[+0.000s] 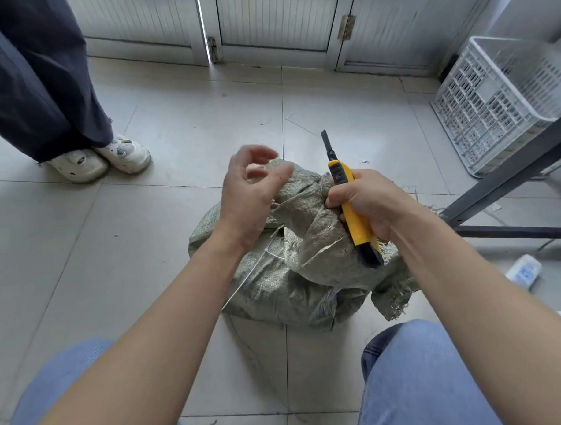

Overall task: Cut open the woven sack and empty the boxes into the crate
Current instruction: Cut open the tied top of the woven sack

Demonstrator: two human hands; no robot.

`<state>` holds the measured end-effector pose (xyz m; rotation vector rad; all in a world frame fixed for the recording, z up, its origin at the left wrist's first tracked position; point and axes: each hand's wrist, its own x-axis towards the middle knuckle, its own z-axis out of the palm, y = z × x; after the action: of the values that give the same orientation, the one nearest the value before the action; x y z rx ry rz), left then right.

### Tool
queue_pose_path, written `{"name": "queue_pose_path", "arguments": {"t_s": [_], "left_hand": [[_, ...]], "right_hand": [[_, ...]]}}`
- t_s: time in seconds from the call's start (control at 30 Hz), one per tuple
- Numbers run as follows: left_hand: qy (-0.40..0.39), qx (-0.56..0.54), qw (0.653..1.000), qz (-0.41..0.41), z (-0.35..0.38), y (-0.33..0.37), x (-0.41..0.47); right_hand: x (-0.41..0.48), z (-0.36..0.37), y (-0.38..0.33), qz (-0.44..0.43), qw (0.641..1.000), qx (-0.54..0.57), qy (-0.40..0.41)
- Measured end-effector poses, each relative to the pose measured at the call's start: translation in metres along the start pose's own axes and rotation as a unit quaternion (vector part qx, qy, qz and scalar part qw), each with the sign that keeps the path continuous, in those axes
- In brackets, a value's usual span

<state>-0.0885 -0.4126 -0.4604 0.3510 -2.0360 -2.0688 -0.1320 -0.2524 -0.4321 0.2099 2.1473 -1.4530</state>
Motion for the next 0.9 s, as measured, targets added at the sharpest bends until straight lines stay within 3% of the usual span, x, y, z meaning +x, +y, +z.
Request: {"name": "queue_pose_path", "arguments": {"t_s": [0.07, 0.17, 0.3, 0.4, 0.5, 0.63, 0.9], "left_hand": [[-0.063, 0.072, 0.995, 0.030, 0.004, 0.003, -0.003], [-0.155, 0.165, 0.973, -0.028, 0.011, 0.001, -0.004], [-0.205, 0.108, 0.964, -0.128, 0.010, -0.006, -0.006], [-0.180, 0.034, 0.968, -0.170, 0.007, -0.011, -0.005], [-0.149, 0.007, 0.976, -0.157, 0.009, -0.013, -0.002], [-0.152, 0.015, 0.978, -0.141, 0.009, -0.012, -0.003], [-0.167, -0.046, 0.966, -0.193, 0.001, -0.012, -0.003]], "right_hand": [[0.001, 0.000, 0.002, 0.000, 1.000, 0.016, -0.010], [0.001, -0.002, 0.002, -0.015, 0.998, 0.048, -0.043], [-0.001, -0.010, 0.007, -0.032, 0.996, 0.037, -0.076], [0.001, -0.015, 0.013, -0.024, 0.997, 0.004, -0.075], [0.000, -0.015, 0.015, -0.023, 0.995, 0.001, -0.094], [-0.003, -0.010, 0.013, -0.040, 0.994, 0.015, -0.101], [0.002, -0.002, 0.017, -0.058, 0.995, 0.048, -0.063]]}}
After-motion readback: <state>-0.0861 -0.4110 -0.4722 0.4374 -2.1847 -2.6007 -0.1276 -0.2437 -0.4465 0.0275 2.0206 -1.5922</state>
